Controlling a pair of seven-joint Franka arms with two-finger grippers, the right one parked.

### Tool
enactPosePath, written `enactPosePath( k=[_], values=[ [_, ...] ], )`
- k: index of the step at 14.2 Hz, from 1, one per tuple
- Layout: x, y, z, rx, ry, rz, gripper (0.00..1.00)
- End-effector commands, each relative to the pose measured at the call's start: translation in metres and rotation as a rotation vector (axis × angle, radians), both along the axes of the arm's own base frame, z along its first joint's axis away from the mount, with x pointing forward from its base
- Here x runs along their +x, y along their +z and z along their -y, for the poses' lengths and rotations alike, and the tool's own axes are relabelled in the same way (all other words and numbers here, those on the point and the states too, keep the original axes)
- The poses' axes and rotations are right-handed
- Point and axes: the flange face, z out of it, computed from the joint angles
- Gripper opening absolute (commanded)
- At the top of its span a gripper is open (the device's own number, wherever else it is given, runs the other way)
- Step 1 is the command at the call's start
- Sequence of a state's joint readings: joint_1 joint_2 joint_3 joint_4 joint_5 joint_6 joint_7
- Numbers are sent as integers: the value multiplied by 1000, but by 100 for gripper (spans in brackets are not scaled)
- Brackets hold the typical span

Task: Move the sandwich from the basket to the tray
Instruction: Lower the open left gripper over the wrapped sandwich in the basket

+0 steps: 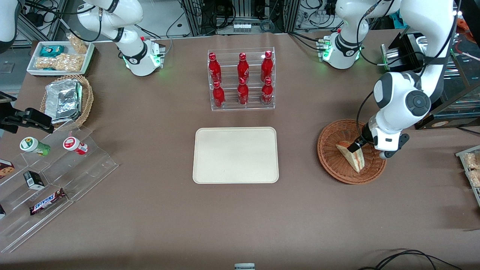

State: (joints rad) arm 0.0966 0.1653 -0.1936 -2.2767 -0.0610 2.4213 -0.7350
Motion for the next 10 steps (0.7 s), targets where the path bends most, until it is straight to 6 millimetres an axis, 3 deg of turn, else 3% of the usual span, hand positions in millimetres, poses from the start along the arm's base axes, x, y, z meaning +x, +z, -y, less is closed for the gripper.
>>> enactPosePath(
  k=[1, 6, 7, 8, 9, 10],
  values=[
    [0, -13, 2, -6, 18, 14, 100],
    [-1, -46, 2, -14, 24, 17, 100],
    [-1, -49, 2, -15, 25, 13, 86],
    [-1, -48, 1, -14, 23, 15, 52],
    [-2, -46, 1, -14, 16, 12, 27],
    [-2, -45, 1, -13, 13, 9, 15]
  ],
)
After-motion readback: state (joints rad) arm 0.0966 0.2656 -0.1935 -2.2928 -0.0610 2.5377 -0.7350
